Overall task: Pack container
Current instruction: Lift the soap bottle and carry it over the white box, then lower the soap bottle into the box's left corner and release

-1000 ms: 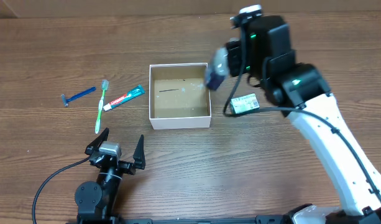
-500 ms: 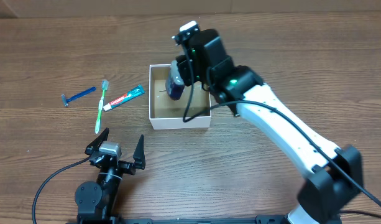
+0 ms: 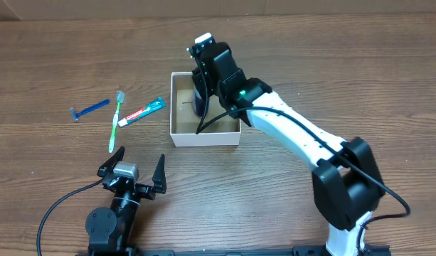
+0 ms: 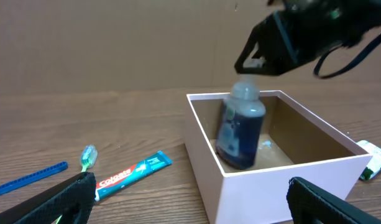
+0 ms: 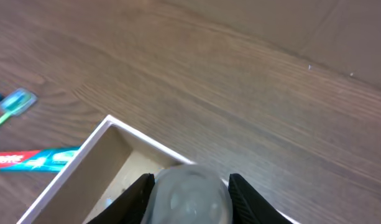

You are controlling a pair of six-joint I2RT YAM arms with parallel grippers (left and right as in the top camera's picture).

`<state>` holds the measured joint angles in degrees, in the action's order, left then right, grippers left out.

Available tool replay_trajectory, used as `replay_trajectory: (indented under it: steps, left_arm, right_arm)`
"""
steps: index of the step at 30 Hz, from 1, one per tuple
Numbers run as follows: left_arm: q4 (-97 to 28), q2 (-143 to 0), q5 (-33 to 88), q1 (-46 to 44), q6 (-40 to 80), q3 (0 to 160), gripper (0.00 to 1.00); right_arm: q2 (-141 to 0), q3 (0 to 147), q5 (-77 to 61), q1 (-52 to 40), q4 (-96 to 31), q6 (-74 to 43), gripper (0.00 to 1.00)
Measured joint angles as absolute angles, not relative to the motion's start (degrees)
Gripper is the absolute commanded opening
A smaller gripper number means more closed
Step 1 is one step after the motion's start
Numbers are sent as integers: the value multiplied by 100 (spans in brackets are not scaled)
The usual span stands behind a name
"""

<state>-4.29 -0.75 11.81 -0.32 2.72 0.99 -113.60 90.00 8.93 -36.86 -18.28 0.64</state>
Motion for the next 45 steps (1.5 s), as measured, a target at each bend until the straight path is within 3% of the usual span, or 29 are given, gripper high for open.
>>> replay_trajectory:
  steps: [6, 10, 34, 38, 40, 42, 45]
  left_arm:
    - [-429, -75, 1181, -32, 272, 99, 100]
    - [-429, -75, 1181, -32, 272, 99, 100]
    - [-429, -75, 1181, -32, 272, 99, 100]
    - [-429, -75, 1181, -32, 272, 99, 100]
    - [-429, -75, 1181, -32, 272, 99, 100]
    - [-432, -73, 1181, -32, 272, 99, 100]
    - [-429, -75, 1181, -32, 272, 99, 100]
  right_arm:
    - [-11507, 9002, 1057, -3771, -1544, 62, 39]
    - [-11524, 9002, 1133, -3844, -1516, 73, 53]
    - [-11297, 9679, 1199, -4182, -1813, 43, 63]
    - [-11080, 9719, 1435, -4195, -2399, -191, 59]
    - [-10962, 9725, 1522, -4125, -2821, -454, 51]
    - [-10877, 9741, 1564, -4029, -3297, -766, 37]
    - [-10868, 9749, 1588, -3944, -3865, -1256, 30]
